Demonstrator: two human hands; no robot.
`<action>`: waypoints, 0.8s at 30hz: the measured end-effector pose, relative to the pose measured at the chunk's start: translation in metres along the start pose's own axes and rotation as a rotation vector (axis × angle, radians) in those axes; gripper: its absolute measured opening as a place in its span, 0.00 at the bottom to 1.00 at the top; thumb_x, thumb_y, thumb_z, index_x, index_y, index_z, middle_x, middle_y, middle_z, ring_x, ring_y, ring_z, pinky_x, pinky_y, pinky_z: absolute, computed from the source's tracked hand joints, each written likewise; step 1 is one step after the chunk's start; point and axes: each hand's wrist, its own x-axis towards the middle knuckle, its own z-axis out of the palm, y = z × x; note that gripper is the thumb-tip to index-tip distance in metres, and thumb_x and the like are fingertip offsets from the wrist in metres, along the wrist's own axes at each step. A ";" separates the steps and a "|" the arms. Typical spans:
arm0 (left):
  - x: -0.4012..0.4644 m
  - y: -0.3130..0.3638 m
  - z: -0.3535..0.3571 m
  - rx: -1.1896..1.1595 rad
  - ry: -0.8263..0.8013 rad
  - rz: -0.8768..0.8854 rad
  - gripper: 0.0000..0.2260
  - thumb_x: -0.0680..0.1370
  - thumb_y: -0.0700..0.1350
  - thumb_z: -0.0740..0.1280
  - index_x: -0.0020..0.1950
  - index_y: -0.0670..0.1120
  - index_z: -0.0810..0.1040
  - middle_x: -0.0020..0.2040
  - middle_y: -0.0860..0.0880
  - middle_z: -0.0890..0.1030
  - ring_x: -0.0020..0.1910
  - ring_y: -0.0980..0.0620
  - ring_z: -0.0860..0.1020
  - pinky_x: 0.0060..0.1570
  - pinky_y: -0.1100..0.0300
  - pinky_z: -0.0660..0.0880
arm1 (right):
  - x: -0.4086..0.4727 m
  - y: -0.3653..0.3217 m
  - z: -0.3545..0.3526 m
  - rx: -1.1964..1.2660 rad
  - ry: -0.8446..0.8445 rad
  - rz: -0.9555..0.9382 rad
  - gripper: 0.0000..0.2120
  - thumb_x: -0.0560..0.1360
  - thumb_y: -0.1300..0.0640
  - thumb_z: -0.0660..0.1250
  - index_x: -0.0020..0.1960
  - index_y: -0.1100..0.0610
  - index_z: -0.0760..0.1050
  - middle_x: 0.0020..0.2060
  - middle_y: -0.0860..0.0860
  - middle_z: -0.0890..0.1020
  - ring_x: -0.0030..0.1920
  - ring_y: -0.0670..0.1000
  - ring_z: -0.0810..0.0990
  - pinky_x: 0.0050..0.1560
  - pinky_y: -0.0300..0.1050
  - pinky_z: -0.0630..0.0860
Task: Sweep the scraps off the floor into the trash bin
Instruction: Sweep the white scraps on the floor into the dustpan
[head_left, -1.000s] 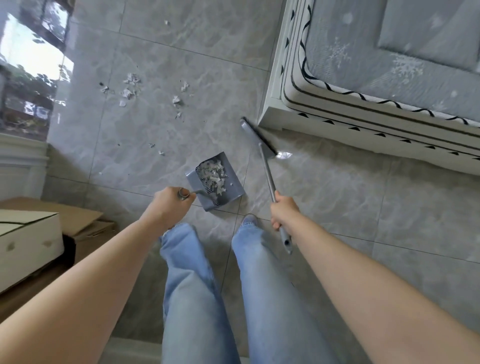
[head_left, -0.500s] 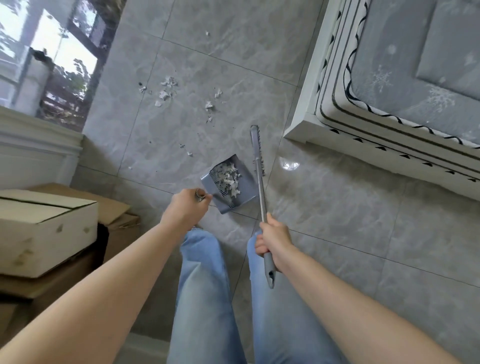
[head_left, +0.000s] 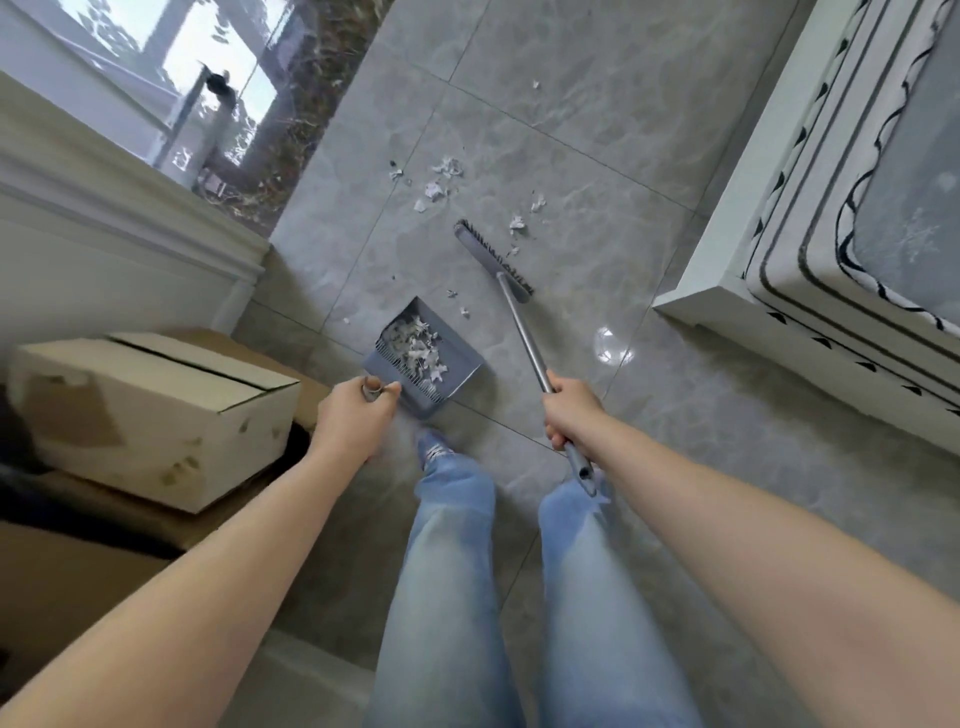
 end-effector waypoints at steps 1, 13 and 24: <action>0.006 -0.006 -0.006 -0.018 0.014 -0.019 0.13 0.78 0.56 0.65 0.44 0.47 0.77 0.37 0.42 0.79 0.37 0.38 0.78 0.38 0.50 0.78 | 0.004 -0.011 0.010 -0.025 -0.002 -0.010 0.33 0.74 0.65 0.50 0.76 0.43 0.61 0.41 0.55 0.74 0.24 0.51 0.68 0.22 0.39 0.66; 0.048 -0.041 -0.027 -0.201 0.078 -0.164 0.16 0.70 0.61 0.62 0.38 0.48 0.76 0.40 0.37 0.82 0.43 0.33 0.81 0.47 0.41 0.80 | -0.007 -0.030 0.119 -0.057 -0.121 0.076 0.31 0.77 0.66 0.50 0.76 0.45 0.61 0.34 0.54 0.72 0.23 0.51 0.67 0.22 0.40 0.65; 0.053 -0.042 -0.042 -0.165 0.099 -0.174 0.11 0.79 0.52 0.64 0.41 0.48 0.76 0.48 0.39 0.82 0.52 0.37 0.78 0.47 0.55 0.71 | -0.036 -0.050 0.106 0.010 -0.080 0.082 0.28 0.81 0.64 0.52 0.77 0.45 0.58 0.28 0.51 0.65 0.23 0.48 0.62 0.20 0.37 0.60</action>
